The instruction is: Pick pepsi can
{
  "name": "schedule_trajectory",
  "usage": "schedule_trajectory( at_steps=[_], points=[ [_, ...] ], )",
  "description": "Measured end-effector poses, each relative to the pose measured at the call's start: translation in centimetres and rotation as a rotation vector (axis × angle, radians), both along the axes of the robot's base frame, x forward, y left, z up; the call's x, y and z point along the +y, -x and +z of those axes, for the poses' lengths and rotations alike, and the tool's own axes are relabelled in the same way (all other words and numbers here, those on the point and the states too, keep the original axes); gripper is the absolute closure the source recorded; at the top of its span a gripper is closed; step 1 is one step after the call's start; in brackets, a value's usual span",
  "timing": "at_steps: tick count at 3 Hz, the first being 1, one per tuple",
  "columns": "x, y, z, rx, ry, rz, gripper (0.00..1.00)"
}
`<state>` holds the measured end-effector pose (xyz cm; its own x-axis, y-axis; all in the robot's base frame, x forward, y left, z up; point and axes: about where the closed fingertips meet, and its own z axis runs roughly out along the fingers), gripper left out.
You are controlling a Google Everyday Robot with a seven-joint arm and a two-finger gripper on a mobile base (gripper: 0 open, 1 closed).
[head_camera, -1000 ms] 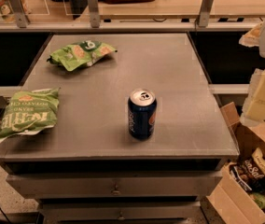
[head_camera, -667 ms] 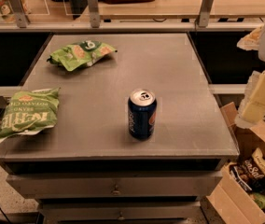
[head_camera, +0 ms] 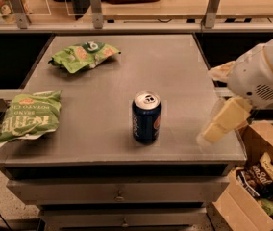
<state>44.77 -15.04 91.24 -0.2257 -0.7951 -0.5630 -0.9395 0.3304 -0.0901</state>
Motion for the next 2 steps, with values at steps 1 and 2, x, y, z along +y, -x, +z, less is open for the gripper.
schedule_trajectory(
  at_steps=[1,2],
  points=[
    [4.2,-0.9,-2.5,-0.008,-0.140,0.068,0.00],
    [7.6,-1.6,-4.2,-0.018,-0.258,0.141,0.00]
  ],
)
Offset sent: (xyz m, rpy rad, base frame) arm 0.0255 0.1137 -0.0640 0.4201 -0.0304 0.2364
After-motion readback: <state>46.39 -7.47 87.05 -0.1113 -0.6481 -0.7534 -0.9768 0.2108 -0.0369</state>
